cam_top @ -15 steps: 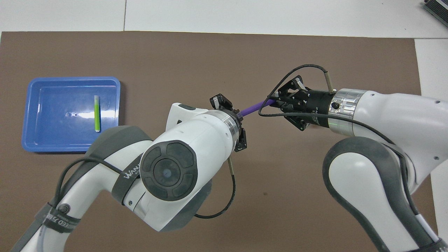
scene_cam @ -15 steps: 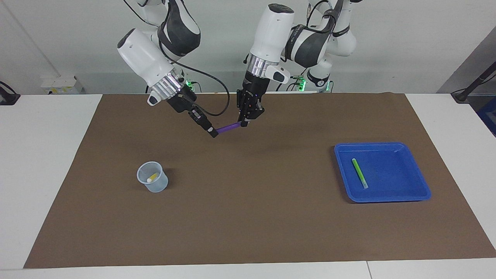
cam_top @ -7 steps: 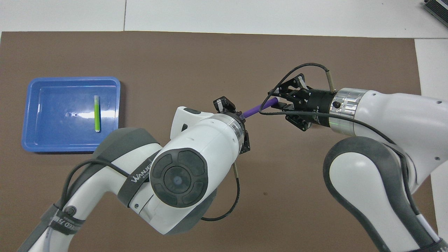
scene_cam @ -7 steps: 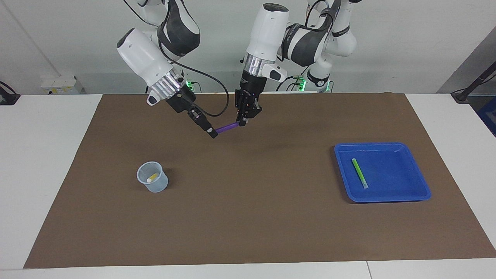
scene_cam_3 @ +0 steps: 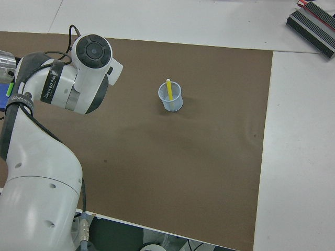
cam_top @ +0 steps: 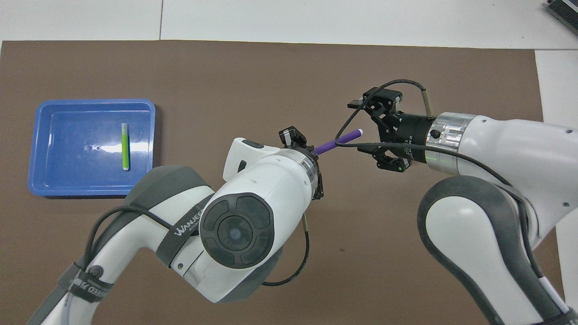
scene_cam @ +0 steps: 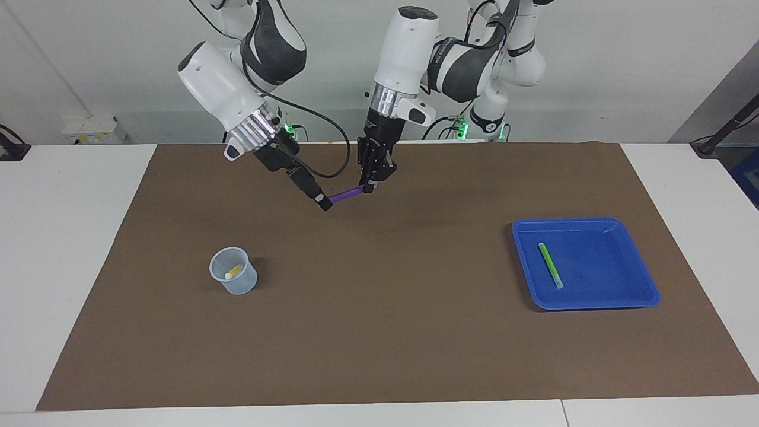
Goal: Right arm passes pens to left for tray arrangement
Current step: 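Close the left gripper on the purple pen and open the right gripper, then carry the purple pen to the tray with the left gripper, then lower the purple pen into the tray and open the left gripper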
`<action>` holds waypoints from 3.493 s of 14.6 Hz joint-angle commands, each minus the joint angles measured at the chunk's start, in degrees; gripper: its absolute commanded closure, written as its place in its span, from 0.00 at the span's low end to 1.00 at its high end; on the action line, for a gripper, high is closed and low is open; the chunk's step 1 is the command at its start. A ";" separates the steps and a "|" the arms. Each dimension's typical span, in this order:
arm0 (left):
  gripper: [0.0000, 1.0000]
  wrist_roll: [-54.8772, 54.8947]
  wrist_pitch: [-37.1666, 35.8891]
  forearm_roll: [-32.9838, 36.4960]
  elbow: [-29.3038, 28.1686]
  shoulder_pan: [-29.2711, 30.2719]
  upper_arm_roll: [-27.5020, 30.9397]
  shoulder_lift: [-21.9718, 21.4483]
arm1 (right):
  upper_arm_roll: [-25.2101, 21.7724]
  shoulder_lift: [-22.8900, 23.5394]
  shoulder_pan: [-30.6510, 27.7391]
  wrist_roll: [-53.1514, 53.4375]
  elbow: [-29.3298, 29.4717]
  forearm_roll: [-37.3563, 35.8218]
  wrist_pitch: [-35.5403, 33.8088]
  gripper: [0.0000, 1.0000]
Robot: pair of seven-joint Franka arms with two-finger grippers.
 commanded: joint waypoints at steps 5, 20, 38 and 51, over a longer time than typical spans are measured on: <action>1.00 24.45 -8.48 -2.66 -0.22 2.95 0.62 -1.87 | -0.30 -1.43 -3.18 -16.94 -3.28 0.06 -0.05 0.00; 1.00 98.09 -29.94 -7.50 -0.22 29.13 1.32 -4.42 | -0.22 9.72 -15.40 -59.17 -6.63 -37.20 17.33 0.02; 1.00 148.68 -21.07 12.54 12.43 43.74 1.68 18.85 | 0.05 14.57 -14.79 -61.46 -8.56 -37.21 29.21 0.48; 1.00 148.24 -7.10 10.16 1.02 45.85 2.56 20.54 | 0.05 8.34 -15.23 -61.64 -5.58 -37.12 19.03 1.00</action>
